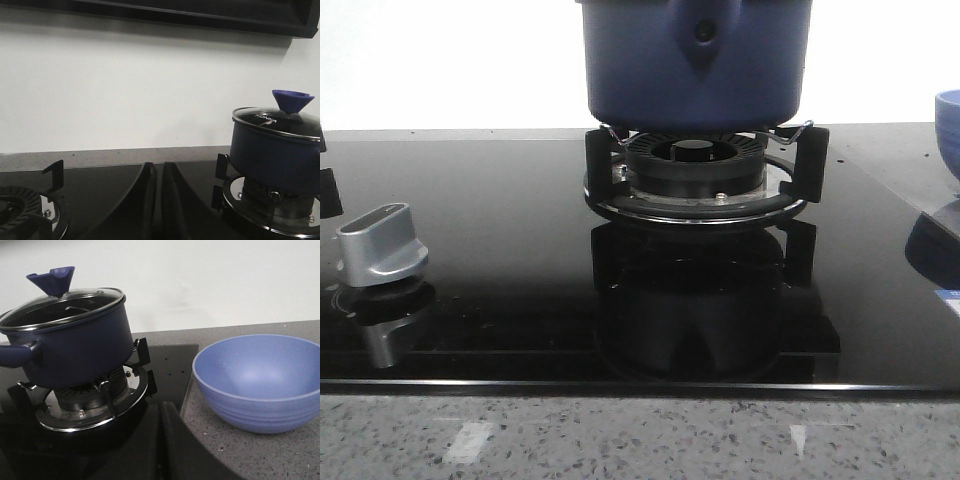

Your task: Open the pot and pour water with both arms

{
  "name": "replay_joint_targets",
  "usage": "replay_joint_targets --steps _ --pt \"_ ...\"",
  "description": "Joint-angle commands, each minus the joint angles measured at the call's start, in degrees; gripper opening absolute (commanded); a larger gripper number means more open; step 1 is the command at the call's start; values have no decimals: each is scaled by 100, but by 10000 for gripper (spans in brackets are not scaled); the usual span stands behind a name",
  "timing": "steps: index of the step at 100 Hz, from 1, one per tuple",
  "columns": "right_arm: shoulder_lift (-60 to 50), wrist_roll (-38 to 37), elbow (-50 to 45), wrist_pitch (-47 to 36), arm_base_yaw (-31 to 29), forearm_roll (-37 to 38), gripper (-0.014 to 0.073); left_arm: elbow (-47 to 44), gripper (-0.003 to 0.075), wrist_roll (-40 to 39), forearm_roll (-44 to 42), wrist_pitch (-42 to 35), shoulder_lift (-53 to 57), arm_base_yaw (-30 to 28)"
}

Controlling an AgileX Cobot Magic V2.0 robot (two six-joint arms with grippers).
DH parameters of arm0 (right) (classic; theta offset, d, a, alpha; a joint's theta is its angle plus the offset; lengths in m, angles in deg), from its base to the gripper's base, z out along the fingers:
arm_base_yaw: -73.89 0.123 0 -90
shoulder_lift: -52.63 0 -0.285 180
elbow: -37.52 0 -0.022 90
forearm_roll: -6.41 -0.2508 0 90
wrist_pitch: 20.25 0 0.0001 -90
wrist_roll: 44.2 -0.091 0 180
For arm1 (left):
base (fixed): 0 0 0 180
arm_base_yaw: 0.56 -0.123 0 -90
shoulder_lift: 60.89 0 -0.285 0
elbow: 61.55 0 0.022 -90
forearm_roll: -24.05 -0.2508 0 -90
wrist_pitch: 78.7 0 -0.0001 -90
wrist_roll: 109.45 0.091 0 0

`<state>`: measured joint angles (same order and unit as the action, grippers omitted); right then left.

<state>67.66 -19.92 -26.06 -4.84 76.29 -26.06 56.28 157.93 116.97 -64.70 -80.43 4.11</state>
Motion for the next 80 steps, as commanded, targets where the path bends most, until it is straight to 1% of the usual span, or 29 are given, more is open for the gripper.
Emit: replay_joint_targets --steps 1,48,54,58,62,63,67,68,69,70,71,72,73,74,75,78,79,80 --pt "56 66 148 -411 8 -62 -55 141 -20 2 159 68 -45 45" --pt "56 66 148 -411 8 -62 -56 141 -20 2 148 68 -45 45" --pt "56 66 148 -411 8 -62 -56 154 -20 -29 127 -63 -45 45" --pt "56 66 148 -411 8 -62 -56 154 -20 -210 48 -203 -45 45" --pt "56 66 148 -411 8 -62 -56 154 -20 -691 -246 -387 -45 45" --pt "56 66 148 -411 8 -62 -56 154 -20 -801 -435 -443 -45 45" --pt "56 66 148 -411 8 -62 -56 154 -20 -1639 -1095 -526 -45 33" --pt "56 66 148 -411 8 -62 -56 154 -20 -1807 -1433 -558 -45 33" --pt "56 66 148 -411 8 -62 -56 154 -20 -2164 -1615 -568 -45 23" --pt "56 66 148 -411 8 -62 -56 154 -20 -2353 -1998 -579 -45 23" --pt "56 66 148 -411 8 -62 -56 154 -20 -2747 -2198 -579 -45 19" --pt "56 66 148 -411 8 -62 -56 154 -20 -2952 -2609 -579 -45 6" --pt "56 66 148 -411 8 -62 -56 154 -20 -3375 -2819 -579 -45 7" --pt "56 66 148 -411 8 -62 -56 154 -20 -3597 -3032 -579 -45 7" --pt "56 66 148 -411 8 -62 -56 154 -20 -3816 -3466 -579 -45 -6" --pt "56 66 148 -411 8 -62 -56 142 -20 -4910 -4323 -598 -45 -6" --pt "56 66 148 -411 8 -62 -56 142 -20 -5123 -4534 -599 -45 -6" --pt "56 66 148 -411 8 -62 -56 128 -20 -5536 -4937 -615 -45 -6"
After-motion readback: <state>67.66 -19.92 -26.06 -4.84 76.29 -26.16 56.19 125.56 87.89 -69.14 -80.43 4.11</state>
